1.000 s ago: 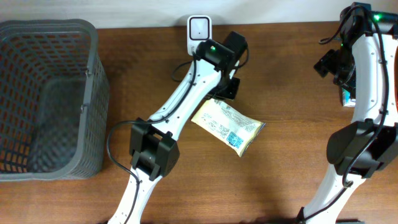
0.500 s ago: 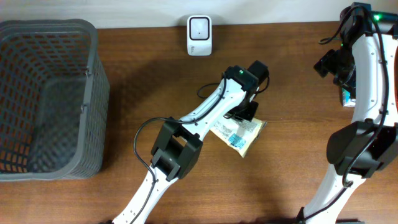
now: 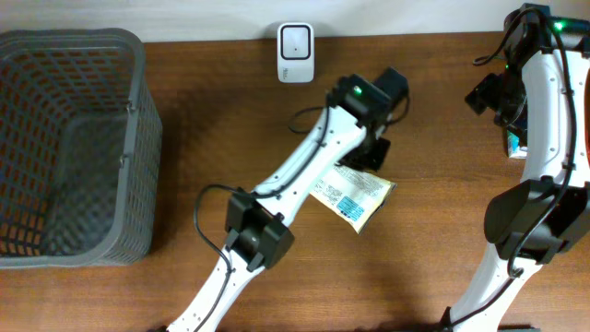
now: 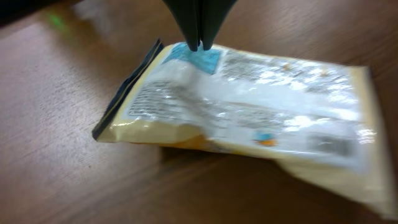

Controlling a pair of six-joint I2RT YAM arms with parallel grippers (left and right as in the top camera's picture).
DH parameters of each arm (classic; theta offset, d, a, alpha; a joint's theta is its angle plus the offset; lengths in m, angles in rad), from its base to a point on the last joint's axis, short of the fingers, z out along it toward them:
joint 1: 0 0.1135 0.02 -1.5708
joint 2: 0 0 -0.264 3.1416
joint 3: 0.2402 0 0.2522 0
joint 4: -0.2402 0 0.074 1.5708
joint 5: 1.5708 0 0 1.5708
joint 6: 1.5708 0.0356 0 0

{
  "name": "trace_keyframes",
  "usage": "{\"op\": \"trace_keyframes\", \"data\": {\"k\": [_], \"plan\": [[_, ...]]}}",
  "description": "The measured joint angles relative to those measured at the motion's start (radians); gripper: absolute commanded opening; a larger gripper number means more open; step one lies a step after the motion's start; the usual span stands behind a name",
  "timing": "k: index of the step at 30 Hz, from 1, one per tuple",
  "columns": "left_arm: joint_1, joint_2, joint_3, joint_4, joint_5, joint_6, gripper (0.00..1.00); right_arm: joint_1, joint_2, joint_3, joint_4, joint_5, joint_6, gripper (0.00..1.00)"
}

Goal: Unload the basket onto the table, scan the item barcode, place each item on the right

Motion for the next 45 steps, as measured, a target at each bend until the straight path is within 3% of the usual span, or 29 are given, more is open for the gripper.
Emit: {"op": "trace_keyframes", "data": {"k": [10, 20, 27, 35, 40, 43, 45], "plan": [[-0.032, 0.091, -0.206, 0.203, 0.033, -0.019, 0.0, 0.0, 0.0, 0.0, 0.0, 0.0, 0.0, 0.99], [0.048, 0.064, 0.161, -0.02, 0.036, -0.023, 0.0, 0.0, 0.0, 0.0, 0.0, 0.0, -0.001, 0.99], [0.002, 0.082, 0.165, 0.005, 0.02, -0.026, 0.0, 0.0, 0.0, 0.0, 0.0, 0.0, 0.0, 0.99], [-0.072, 0.285, 0.159, 0.085, -0.034, -0.026, 0.0, 0.0, 0.0, 0.0, 0.0, 0.0, 0.0, 0.99], [-0.058, 0.288, 0.19, 0.043, -0.065, -0.026, 0.0, 0.0, 0.0, 0.0, 0.0, 0.0, 0.0, 0.99], [-0.003, 0.261, 0.25, 0.005, -0.077, -0.027, 0.09, 0.0, 0.0, 0.0, 0.0, 0.0, -0.001, 0.99], [0.051, 0.214, 0.275, -0.024, -0.101, -0.031, 0.04, 0.0, 0.0, 0.0, 0.0, 0.0, 0.0, 0.99]]}}
